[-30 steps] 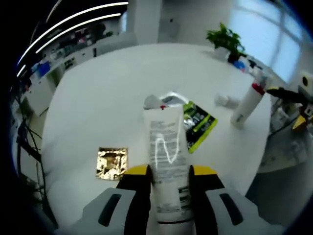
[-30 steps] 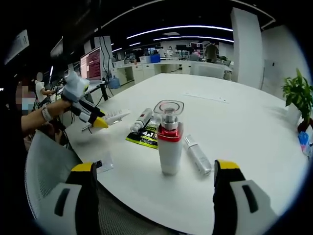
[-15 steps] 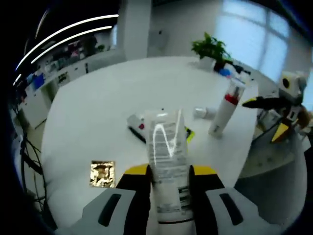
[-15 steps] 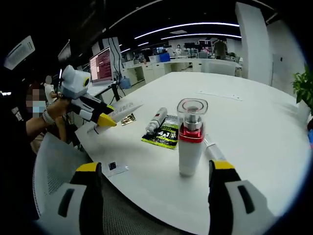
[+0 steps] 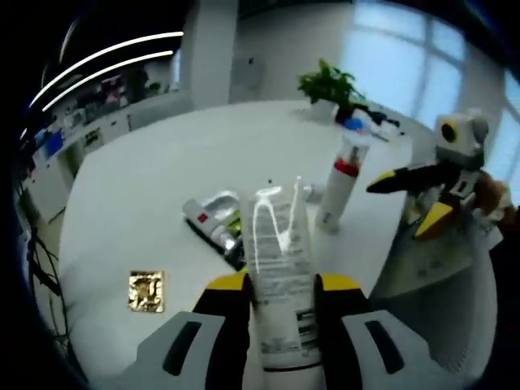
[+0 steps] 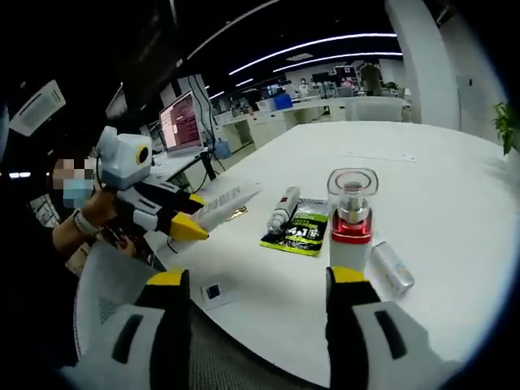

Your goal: Arrange the skincare products in the storage area until every visible bottle or jar stands upright without overlapping.

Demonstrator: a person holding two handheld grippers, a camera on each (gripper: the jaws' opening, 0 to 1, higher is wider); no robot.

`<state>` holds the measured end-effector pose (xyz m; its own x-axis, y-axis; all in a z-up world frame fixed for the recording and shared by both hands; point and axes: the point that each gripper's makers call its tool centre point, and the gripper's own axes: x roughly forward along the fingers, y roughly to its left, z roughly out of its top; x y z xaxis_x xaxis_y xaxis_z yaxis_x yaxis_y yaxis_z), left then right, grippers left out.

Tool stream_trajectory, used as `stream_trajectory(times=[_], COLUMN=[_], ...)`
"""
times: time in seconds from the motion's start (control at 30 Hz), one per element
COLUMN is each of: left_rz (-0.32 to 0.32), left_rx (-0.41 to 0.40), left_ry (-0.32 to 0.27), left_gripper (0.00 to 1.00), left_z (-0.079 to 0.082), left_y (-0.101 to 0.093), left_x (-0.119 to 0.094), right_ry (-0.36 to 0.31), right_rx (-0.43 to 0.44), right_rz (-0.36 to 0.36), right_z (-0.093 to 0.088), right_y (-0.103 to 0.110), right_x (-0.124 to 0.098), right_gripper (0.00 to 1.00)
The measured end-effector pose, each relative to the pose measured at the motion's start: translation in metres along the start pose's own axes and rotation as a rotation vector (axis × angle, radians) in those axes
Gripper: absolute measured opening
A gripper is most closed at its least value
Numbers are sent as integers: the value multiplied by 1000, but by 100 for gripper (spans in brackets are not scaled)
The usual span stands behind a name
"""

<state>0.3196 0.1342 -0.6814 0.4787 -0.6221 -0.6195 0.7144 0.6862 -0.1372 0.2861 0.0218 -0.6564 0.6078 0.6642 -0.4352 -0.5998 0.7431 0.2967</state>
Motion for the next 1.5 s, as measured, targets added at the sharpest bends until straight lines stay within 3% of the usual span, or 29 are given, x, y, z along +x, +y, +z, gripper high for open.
stream_trajectory(times=[0.07, 0.17, 0.3, 0.5, 0.7, 0.83, 1.5], left_rz=[-5, -19, -26, -31, -51, -51, -94], left_rx=[-2, 5, 2, 14, -7, 28, 96], left_ry=[-4, -10, -13, -26, -40, -24, -65], left_gripper=[27, 27, 27, 27, 27, 27, 28], left_z=[0, 2, 3, 6, 7, 8, 19], left_y=[-2, -9, -12, -17, -19, -26, -60], left_x=[1, 1, 2, 2, 1, 2, 3], right_ry=[-26, -39, -39, -52, -120, -137, -192], right_rx=[18, 39, 45, 98, 137, 160, 321], right_rz=[18, 78, 95, 105, 102, 106, 123], right_z=[5, 9, 9, 14, 29, 29, 32], right_y=[4, 16, 23, 19, 20, 17, 2], right_x=[2, 6, 12, 13, 15, 15, 22], right_gripper=[55, 53, 49, 46, 45, 43, 30])
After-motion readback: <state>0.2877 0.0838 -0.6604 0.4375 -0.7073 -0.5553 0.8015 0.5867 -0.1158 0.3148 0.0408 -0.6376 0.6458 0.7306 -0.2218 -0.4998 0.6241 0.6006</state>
